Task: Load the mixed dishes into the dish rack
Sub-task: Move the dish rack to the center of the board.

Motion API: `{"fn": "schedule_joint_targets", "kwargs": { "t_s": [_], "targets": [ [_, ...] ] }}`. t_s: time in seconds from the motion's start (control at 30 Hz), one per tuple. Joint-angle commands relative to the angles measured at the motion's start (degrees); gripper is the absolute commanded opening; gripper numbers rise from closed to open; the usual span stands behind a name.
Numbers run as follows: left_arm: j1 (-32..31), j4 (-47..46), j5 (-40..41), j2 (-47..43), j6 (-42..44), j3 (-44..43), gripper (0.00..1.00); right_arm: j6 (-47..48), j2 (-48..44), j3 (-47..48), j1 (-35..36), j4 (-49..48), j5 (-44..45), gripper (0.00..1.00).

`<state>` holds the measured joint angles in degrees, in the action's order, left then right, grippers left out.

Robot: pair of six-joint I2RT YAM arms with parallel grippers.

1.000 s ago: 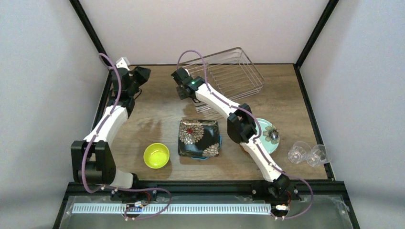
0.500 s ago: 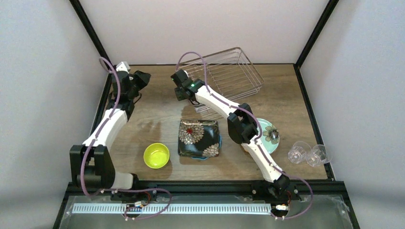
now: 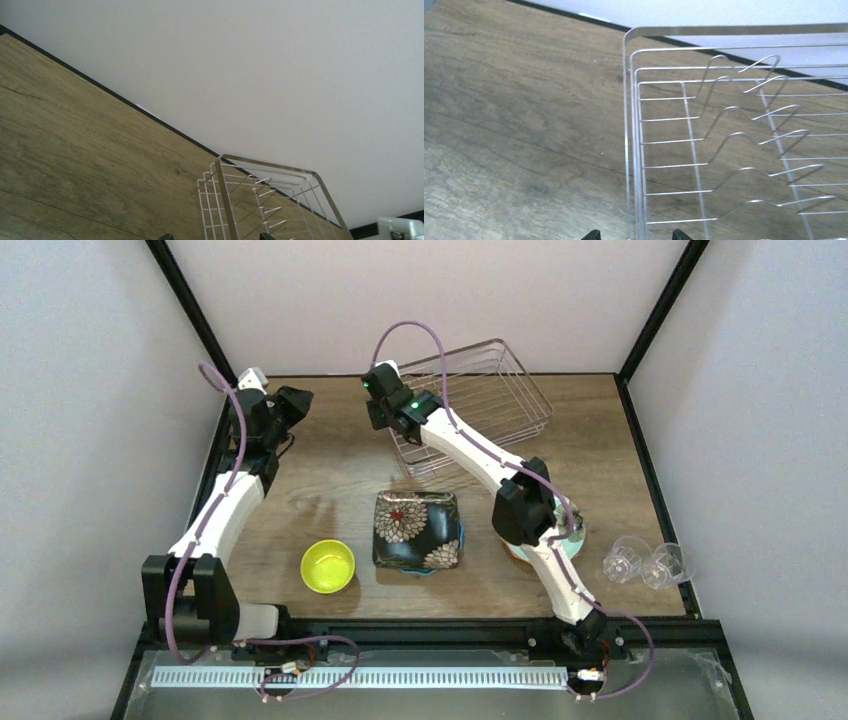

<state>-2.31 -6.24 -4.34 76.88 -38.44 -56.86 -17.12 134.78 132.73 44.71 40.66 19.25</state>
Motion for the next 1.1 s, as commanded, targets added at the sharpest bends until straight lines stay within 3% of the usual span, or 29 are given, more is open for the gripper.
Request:
{"fn": "schedule_joint_targets", "kwargs": {
  "t_s": [0.0,0.53,0.93,1.07],
  "targets": [
    [-0.4,1.3,-1.5,0.5,-0.3,-0.1,1.0,0.1,-4.1,-2.6,-1.2,0.1,6.8,0.83],
    [-1.3,0.5,-5.4,10.2,-1.8,-4.6,1.0,-4.5,-12.0,-17.0,-21.4,1.6,14.2,0.81],
    [-1.7,-0.2,-7.4,16.6,-2.8,-8.8,1.0,-3.1,-9.8,-17.1,-31.2,-4.1,14.0,0.81],
    [-1.8,-0.5,-8.1,19.0,-3.4,-10.0,1.0,-0.7,-6.4,-12.0,-33.5,-3.9,13.8,0.82]
  ]
}}
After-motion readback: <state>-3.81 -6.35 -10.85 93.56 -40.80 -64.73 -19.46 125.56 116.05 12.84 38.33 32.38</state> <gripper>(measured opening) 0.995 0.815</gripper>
